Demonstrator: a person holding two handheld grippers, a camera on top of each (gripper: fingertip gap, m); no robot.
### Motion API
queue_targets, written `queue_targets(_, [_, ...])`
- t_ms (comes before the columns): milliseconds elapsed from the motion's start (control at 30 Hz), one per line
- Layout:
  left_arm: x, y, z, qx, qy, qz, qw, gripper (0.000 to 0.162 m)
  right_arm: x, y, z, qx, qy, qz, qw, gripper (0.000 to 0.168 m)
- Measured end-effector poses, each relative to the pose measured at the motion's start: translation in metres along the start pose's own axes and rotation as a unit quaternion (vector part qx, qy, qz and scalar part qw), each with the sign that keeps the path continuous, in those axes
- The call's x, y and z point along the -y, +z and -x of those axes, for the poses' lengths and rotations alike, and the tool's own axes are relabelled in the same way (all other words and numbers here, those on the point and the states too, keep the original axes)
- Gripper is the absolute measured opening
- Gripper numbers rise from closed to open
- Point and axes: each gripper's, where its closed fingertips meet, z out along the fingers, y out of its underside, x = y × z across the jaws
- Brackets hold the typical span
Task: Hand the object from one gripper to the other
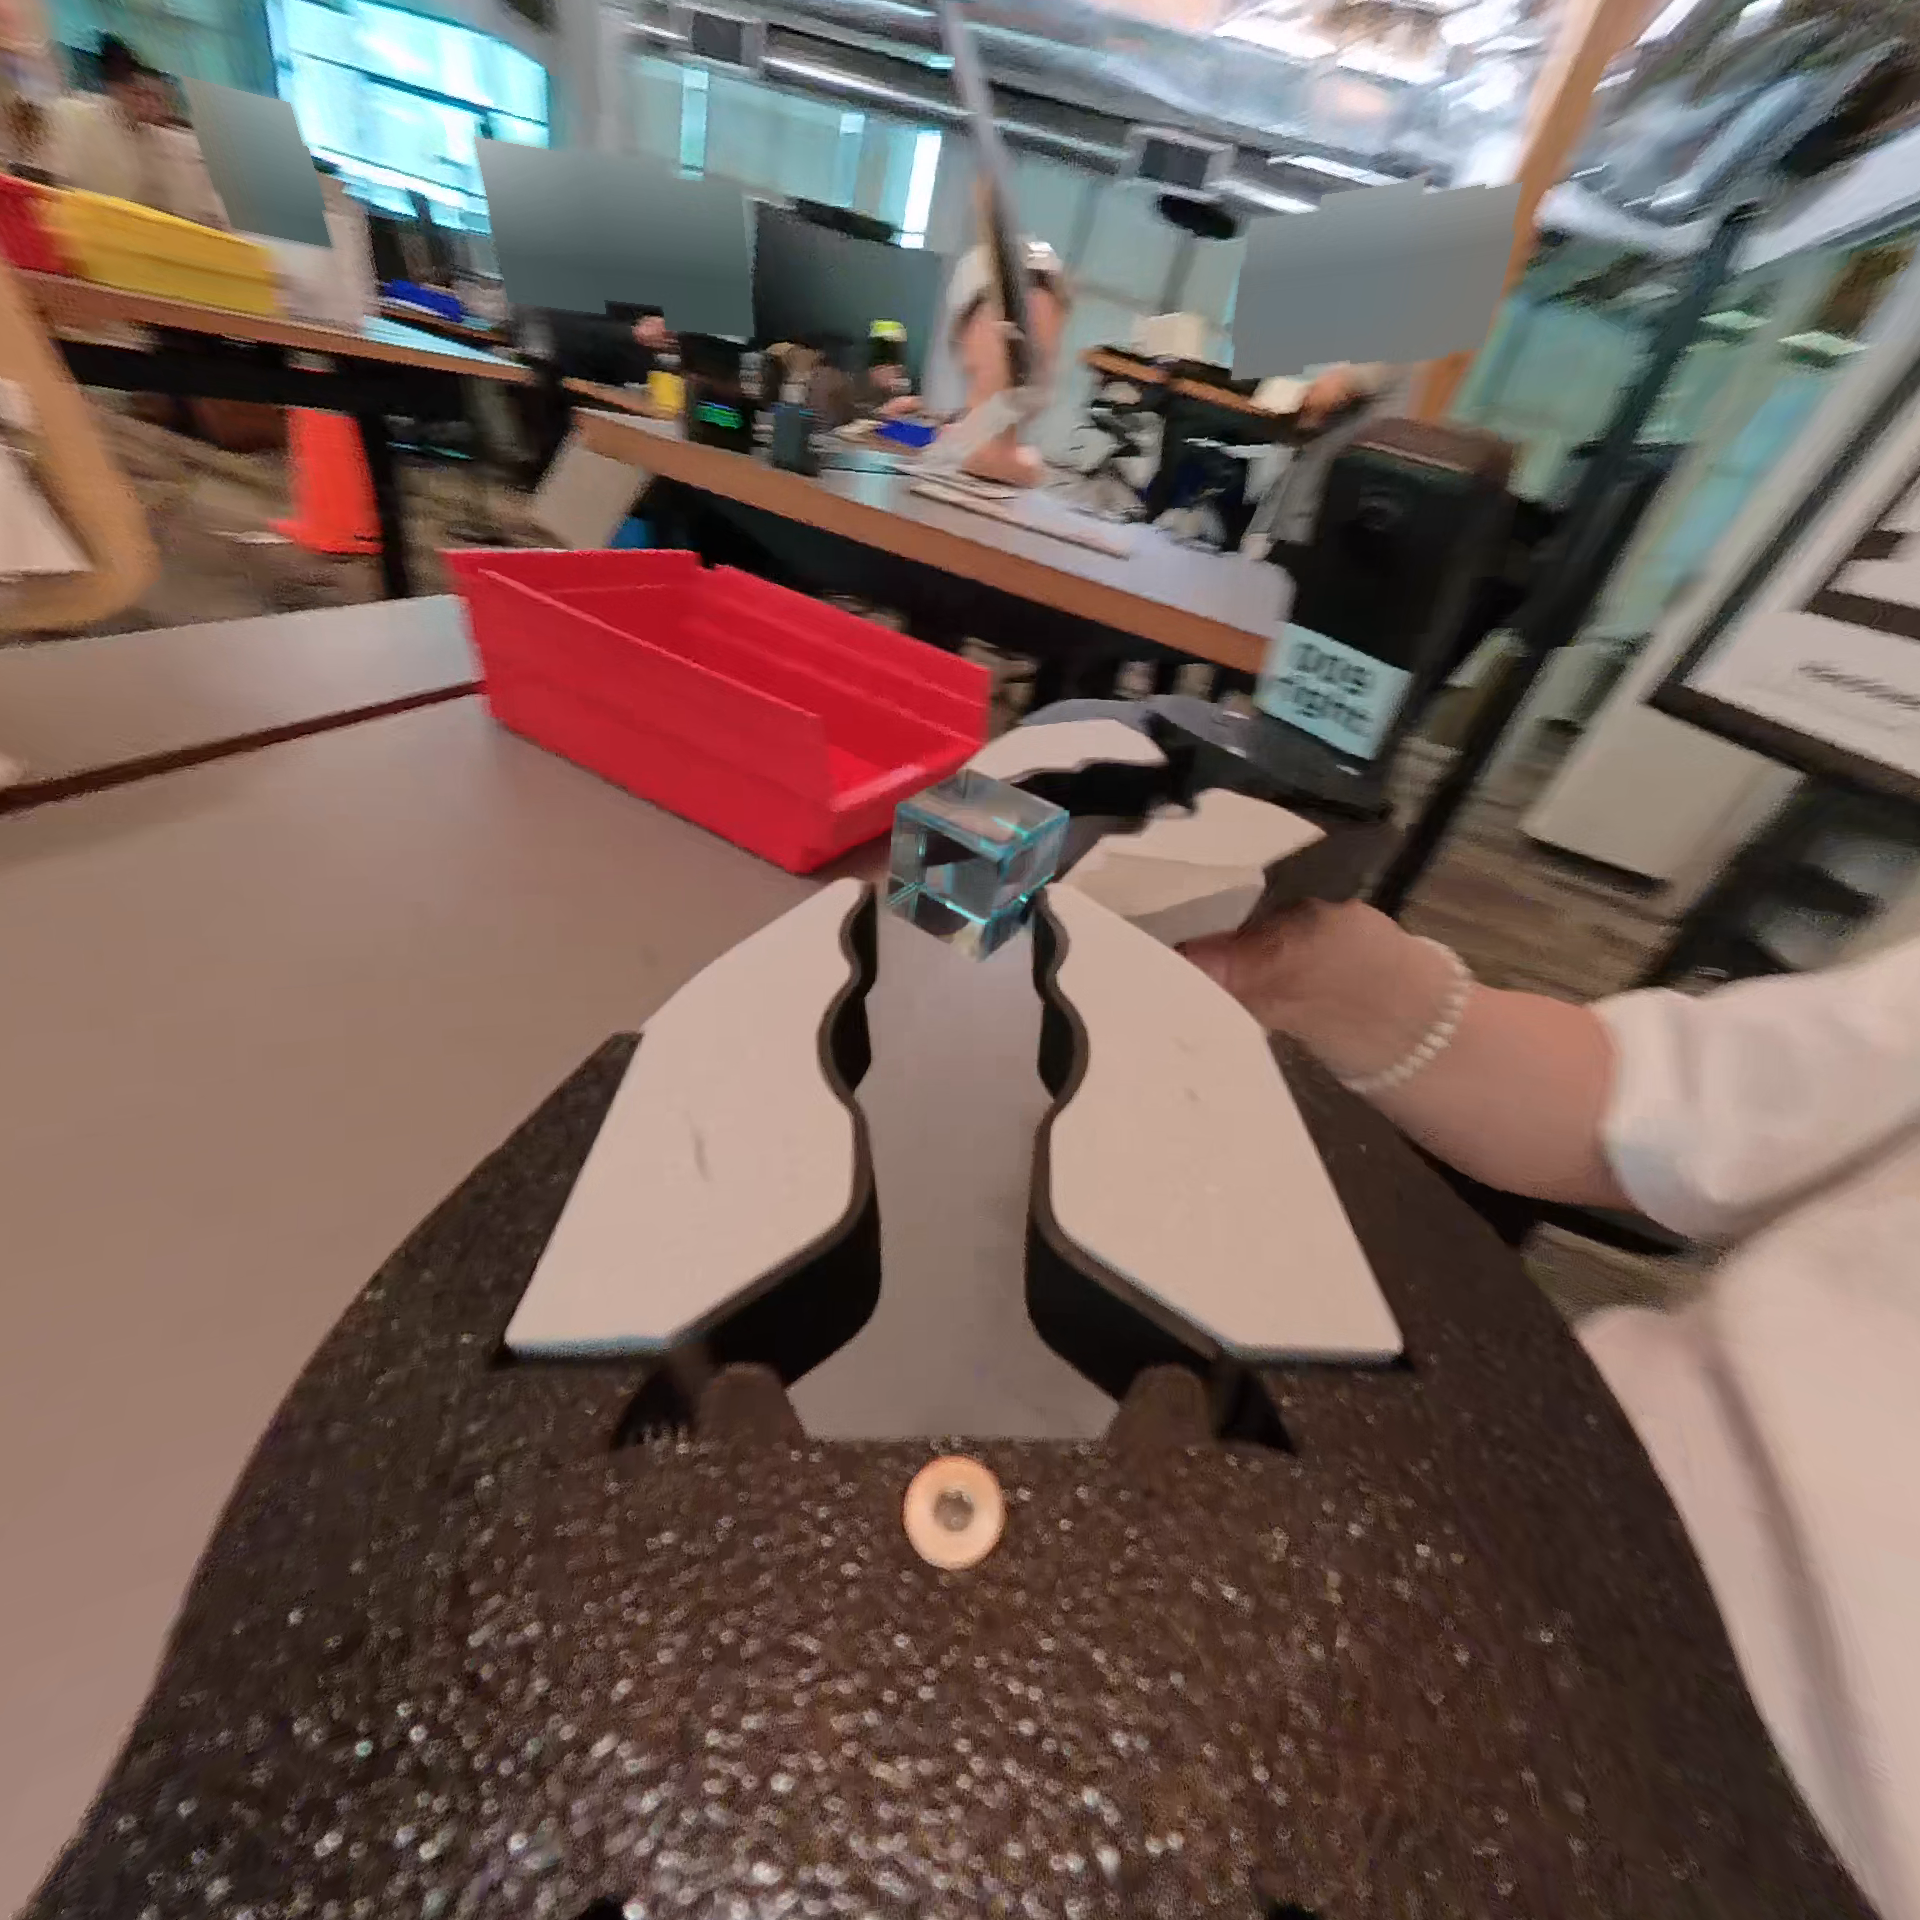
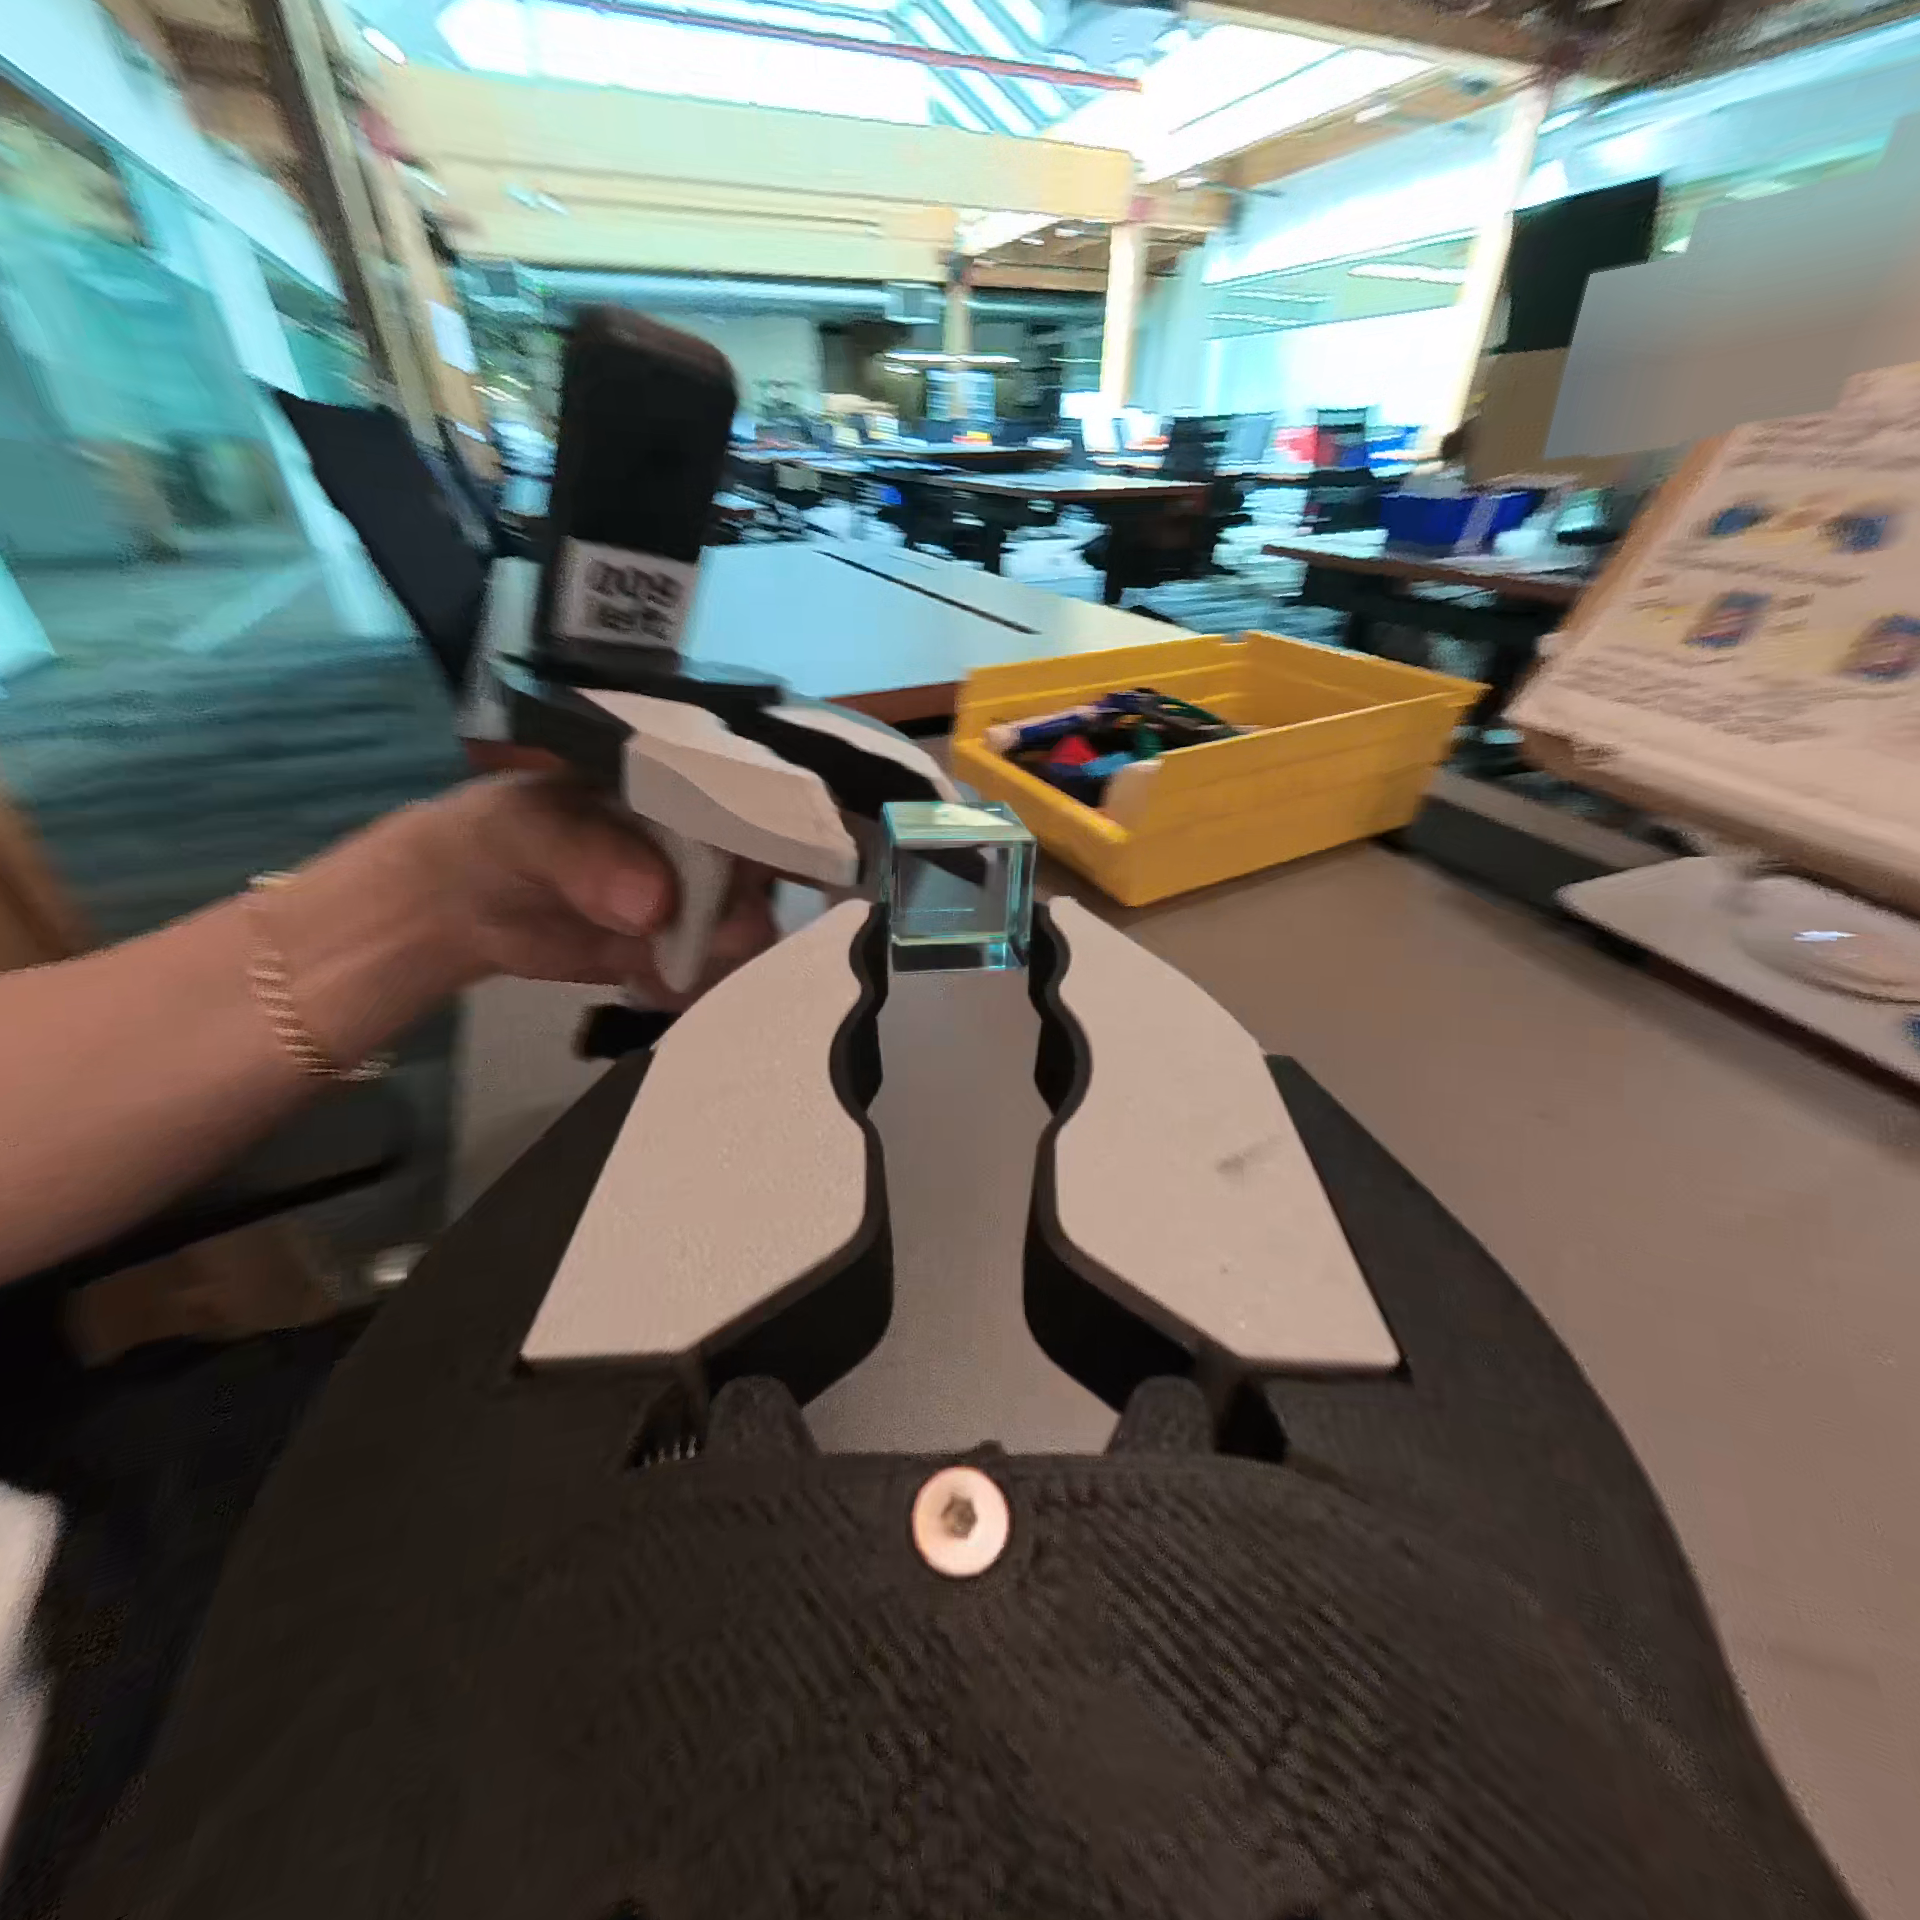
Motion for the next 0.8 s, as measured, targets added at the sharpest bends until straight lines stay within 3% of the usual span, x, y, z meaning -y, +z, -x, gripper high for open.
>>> queue_targets(67, [0.009,0.003,0.002,0.053,0.018,-0.004,0.998,0.04,-0.002,-0.001,-0.012,-0.062,-0.046,0.013,0.997,0.026])
queue_targets(267, [0.001,0.018,0.008,0.209,0.021,0.045,0.977,0.045,-0.008,0.0,-0.02,-0.119,-0.066,0.028,0.99,0.026])
queue_targets(467, [-0.002,0.021,0.01,0.252,0.015,0.042,0.967,0.026,-0.011,0.001,-0.018,-0.137,-0.105,0.04,0.984,0.026])
queue_targets(600, [-0.002,0.019,0.011,0.23,0.027,0.042,0.972,0.026,-0.011,0.002,-0.017,-0.135,-0.119,0.044,0.983,0.025])
queue_targets(700, [0.003,0.017,0.007,0.191,0.041,0.033,0.98,0.026,-0.006,0.0,-0.012,-0.091,-0.099,0.038,0.99,0.025])
queue_targets(800, [0.012,0.012,-0.007,0.103,0.047,0.018,0.993,0.026,0.001,-0.009,-0.007,-0.007,-0.016,0.025,1.0,0.044])
